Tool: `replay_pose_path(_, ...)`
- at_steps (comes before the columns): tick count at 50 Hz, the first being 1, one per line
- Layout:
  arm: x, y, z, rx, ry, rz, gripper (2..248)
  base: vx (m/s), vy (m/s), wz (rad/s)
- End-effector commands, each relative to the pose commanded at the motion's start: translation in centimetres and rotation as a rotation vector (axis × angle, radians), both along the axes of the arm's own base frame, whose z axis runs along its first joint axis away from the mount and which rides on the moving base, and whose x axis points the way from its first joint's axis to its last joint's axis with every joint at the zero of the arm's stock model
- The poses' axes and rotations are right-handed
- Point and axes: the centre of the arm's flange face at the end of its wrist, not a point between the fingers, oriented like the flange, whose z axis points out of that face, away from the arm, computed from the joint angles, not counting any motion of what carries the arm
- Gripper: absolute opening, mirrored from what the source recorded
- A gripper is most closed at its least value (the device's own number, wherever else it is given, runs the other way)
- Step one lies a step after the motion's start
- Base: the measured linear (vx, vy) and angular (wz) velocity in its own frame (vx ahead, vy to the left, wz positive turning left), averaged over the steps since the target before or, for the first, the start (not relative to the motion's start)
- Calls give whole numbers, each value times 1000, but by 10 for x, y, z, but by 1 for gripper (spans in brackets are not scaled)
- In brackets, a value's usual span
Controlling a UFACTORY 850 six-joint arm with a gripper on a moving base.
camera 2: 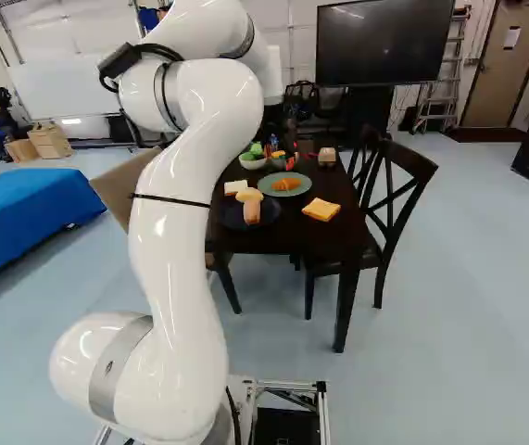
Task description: Move the croissant to the empty plate
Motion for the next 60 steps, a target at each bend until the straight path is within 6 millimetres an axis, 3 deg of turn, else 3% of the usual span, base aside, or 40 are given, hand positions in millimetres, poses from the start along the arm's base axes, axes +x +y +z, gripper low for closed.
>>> replay_pose_path(46, -101, 16, 69, 1, 9, -2, 247, 0, 0, 0)
replay_pose_path(60, -107, 18, 69, 2, 14, 0, 247, 0, 0, 0)
